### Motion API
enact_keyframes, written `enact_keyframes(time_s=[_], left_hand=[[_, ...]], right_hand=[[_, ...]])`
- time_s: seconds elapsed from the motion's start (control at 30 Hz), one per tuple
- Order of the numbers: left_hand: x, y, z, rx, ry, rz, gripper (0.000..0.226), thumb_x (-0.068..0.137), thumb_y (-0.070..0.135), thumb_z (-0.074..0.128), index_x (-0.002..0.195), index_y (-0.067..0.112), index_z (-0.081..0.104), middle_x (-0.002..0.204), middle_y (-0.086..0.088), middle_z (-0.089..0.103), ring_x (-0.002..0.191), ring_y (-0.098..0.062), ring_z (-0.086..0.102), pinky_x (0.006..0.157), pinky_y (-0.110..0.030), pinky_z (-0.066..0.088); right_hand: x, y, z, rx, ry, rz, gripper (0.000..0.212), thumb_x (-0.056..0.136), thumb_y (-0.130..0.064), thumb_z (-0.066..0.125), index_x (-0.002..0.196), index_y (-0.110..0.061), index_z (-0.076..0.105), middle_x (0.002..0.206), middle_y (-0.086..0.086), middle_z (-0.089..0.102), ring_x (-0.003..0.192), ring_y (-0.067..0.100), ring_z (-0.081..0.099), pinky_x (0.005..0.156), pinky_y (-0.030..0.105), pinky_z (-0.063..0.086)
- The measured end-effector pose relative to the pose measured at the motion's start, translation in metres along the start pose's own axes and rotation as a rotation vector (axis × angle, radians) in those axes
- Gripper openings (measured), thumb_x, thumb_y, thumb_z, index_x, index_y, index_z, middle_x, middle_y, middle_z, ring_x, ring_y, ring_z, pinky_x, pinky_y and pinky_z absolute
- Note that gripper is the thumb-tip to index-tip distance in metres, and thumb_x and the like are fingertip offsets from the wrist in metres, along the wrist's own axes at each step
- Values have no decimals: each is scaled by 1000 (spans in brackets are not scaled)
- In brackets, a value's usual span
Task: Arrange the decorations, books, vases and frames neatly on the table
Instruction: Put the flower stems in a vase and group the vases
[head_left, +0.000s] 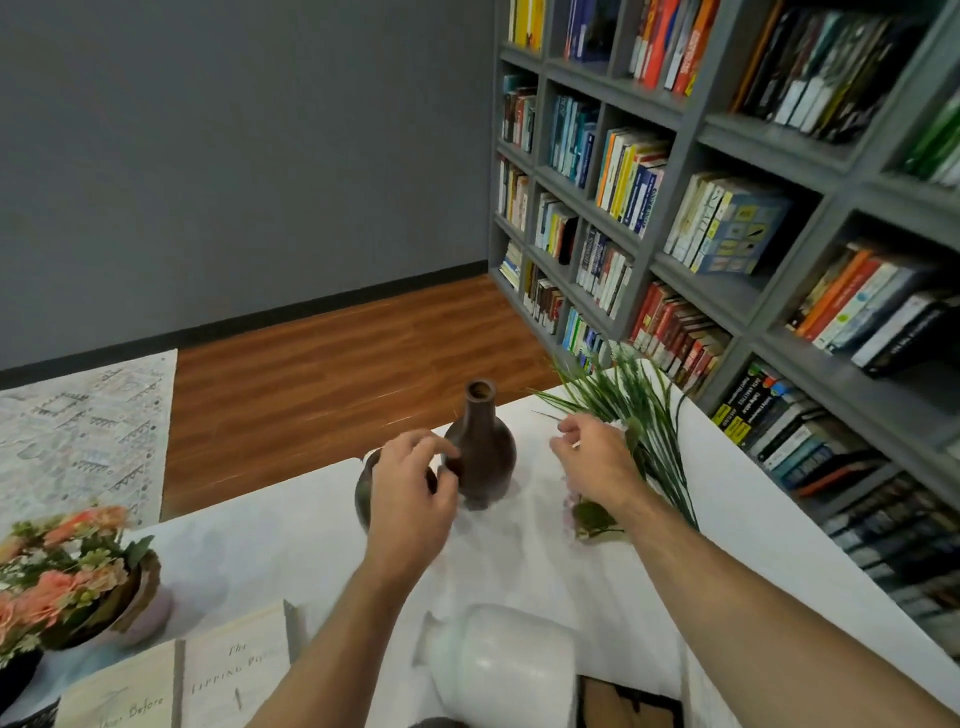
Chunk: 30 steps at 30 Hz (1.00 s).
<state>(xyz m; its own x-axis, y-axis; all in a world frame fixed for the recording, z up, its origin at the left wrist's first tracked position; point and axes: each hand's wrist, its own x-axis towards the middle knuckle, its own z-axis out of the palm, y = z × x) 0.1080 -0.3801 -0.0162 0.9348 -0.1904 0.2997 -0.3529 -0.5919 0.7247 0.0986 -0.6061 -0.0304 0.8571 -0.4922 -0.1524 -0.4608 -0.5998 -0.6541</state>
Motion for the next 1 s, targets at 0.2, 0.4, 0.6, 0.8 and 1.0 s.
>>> enact_keyframes(time_s=[0.2,0.4,0.6,0.8,1.0], left_hand=[[-28,43,82,-27,-596,2,28,85,12,56,107,19,71,105,3,71,92,-11,63,88,-27,51],[-38,69,180,352,-716,154,61,86,29,53,145,36,40,160,2,28,148,-29,17,119,-45,19],[-25,75,235,574,-775,269,72,91,29,48,152,47,16,164,10,-16,148,-29,-26,112,-60,-20],[-28,70,246,656,-866,221,50,94,29,42,143,40,42,167,0,-3,151,-35,-12,117,-59,-12],[-34,71,247,621,-903,154,44,97,29,37,139,41,45,167,-1,2,152,-34,-9,118,-55,-12]], right_hand=[[19,96,-55,-136,71,334,25,91,-9,61,115,-7,68,120,18,67,111,36,62,87,31,50],[34,161,-68,-347,-232,448,51,86,-34,73,124,-4,56,129,16,61,117,33,59,84,30,49],[59,179,-50,-268,-274,412,60,77,-40,84,119,-6,59,122,14,66,113,32,63,83,30,51],[90,196,-48,126,-297,555,27,75,-9,86,93,0,67,97,17,71,83,29,71,70,43,63],[128,177,-82,338,-102,416,28,73,-2,87,61,-9,63,71,12,69,65,26,69,57,34,60]])
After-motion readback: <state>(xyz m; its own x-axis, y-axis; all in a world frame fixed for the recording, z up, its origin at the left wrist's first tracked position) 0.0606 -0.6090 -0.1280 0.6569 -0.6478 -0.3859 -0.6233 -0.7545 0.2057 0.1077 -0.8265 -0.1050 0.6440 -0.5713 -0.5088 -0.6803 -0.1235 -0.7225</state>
